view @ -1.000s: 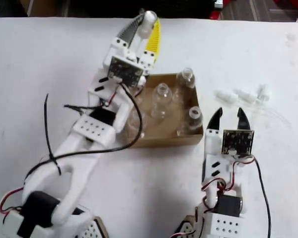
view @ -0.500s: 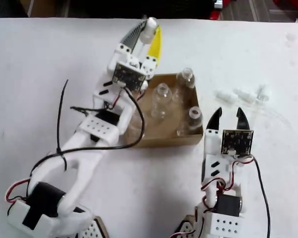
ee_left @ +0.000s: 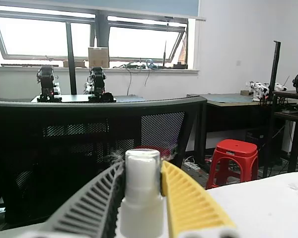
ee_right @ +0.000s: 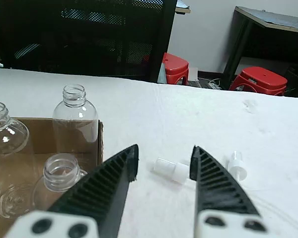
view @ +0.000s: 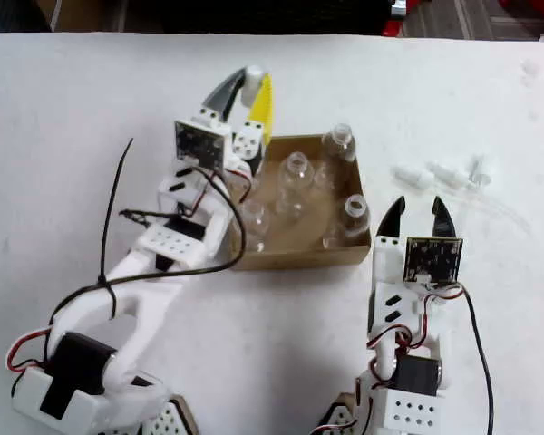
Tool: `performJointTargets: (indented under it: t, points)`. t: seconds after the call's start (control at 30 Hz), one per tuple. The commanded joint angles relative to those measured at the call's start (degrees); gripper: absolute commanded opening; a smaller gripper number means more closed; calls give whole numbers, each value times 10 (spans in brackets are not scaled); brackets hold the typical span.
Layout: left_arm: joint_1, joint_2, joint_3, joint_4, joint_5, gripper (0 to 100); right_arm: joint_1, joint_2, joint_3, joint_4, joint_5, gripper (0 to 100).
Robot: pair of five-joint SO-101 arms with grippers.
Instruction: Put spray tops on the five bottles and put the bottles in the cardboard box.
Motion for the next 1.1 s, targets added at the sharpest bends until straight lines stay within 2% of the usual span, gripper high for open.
performJointTargets:
  t: [0.0, 0.27, 0.47, 1.07]
  points:
    - [-14, -2, 11, -17, 20, 24, -1, -1, 5, -14, -1, 149]
    - [-14, 0, 34, -16, 20, 29, -1, -1, 5, -14, -1, 149]
    - [-14, -1, 38, -16, 21, 137, -1, -1, 5, -13, -1, 149]
    - [-9, -40, 99, -15, 21, 121, -1, -1, 5, -13, -1, 149]
